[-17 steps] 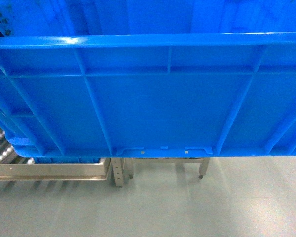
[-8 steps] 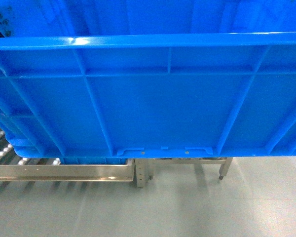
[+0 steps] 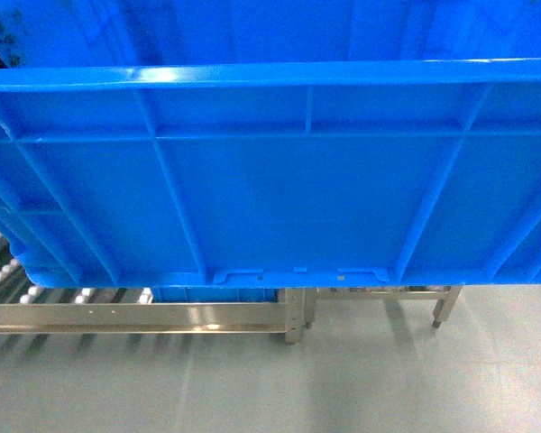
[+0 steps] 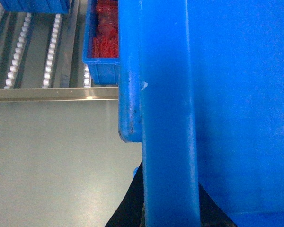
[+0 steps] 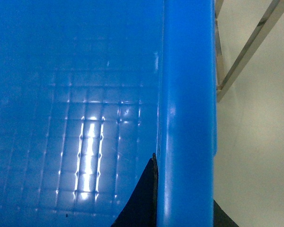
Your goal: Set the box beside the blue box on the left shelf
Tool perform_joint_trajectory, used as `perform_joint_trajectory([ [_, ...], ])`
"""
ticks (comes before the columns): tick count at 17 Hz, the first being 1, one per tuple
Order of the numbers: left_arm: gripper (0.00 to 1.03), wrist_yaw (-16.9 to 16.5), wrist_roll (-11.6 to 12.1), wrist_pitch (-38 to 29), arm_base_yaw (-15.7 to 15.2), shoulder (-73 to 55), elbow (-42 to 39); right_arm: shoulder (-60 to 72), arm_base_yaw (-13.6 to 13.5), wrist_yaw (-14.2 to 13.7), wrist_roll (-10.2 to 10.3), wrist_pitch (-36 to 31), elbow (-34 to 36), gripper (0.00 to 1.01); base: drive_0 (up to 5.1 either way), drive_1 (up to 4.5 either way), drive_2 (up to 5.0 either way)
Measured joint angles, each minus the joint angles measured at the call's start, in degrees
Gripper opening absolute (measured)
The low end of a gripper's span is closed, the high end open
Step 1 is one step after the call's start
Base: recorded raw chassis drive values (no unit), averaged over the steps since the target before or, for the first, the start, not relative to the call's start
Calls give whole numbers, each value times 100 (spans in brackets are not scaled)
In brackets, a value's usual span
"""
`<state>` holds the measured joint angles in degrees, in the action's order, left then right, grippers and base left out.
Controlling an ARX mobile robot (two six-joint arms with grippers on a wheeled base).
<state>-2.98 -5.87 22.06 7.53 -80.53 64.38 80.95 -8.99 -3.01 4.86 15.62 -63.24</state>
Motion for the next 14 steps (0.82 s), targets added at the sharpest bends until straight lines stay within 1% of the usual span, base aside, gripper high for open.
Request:
perform_joint_trajectory([
  [14, 5, 2, -2, 9, 0, 0, -2, -2, 0, 2, 0, 2, 0, 7, -499, 242, 242],
])
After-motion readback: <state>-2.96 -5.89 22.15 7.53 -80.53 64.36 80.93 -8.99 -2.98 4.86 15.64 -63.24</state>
